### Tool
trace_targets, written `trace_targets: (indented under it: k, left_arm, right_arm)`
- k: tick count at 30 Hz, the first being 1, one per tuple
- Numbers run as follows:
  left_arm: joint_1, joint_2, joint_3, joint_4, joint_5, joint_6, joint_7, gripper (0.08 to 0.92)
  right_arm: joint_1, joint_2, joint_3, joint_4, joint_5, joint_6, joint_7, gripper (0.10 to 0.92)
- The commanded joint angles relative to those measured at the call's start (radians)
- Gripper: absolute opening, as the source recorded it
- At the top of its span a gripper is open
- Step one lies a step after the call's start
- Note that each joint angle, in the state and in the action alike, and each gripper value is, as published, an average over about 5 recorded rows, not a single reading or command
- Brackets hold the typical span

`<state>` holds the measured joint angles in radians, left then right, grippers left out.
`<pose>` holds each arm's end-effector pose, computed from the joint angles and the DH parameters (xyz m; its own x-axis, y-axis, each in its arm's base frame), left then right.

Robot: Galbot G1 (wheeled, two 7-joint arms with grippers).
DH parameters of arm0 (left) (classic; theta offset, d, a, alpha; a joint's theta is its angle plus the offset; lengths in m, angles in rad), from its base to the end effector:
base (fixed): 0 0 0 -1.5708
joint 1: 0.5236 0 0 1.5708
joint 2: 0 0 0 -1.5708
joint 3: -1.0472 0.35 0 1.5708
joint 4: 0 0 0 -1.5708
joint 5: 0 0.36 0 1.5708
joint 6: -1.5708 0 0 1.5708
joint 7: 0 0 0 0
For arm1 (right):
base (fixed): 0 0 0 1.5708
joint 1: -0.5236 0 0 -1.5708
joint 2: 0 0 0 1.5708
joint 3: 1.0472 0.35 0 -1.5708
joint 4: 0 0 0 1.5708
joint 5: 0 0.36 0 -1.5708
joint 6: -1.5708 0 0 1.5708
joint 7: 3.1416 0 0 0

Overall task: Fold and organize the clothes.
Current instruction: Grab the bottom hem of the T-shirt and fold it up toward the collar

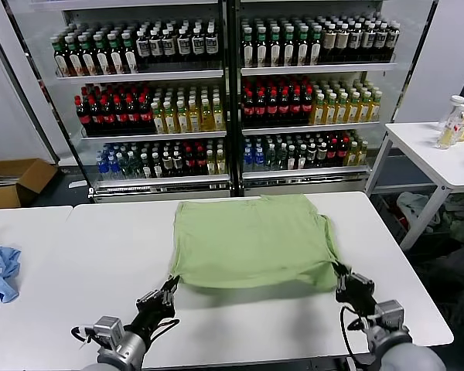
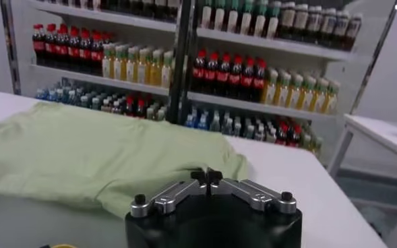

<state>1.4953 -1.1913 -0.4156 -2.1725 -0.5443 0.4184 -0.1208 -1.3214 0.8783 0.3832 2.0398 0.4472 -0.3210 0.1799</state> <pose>0.2019 0.0245 -0.2609 -0.9041 0.2614 0.3382 0.1979 0.9573 -0.2109 0.2593 -0.0850 -0.2525 -0.9535 -0.1524 0.2601 -0.2098 0.9551 -0.2095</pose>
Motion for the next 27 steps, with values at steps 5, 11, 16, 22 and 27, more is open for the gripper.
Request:
trace_targets:
  k: [5,11,16,22,27]
  left_arm:
    - [-0.244,0.025,0.042,0.241,-0.073,-0.015,-0.005,0.084]
    - [-0.288,0.022,0.06,0.284,-0.067,-0.022,-0.008,0.084]
    - [-0.312,0.016,0.077,0.319,-0.047,-0.028,-0.014,0.084]
    - [-0.328,-0.003,0.094,0.346,-0.024,-0.026,-0.028,0.084]
    - [-0.297,-0.018,0.093,0.32,0.006,-0.031,-0.032,0.157]
  right_arm:
    - [0.23,-0.017,-0.144,-0.169,-0.028,0.012,-0.008,0.111]
    - [0.259,0.002,-0.167,-0.211,-0.071,0.017,-0.015,0.111]
    - [0.279,0.015,-0.19,-0.236,-0.101,0.018,-0.011,0.111]
    - [0.306,0.035,-0.219,-0.251,-0.14,-0.032,-0.011,0.186]
    - [0.286,0.048,-0.224,-0.241,-0.164,-0.028,-0.014,0.324]
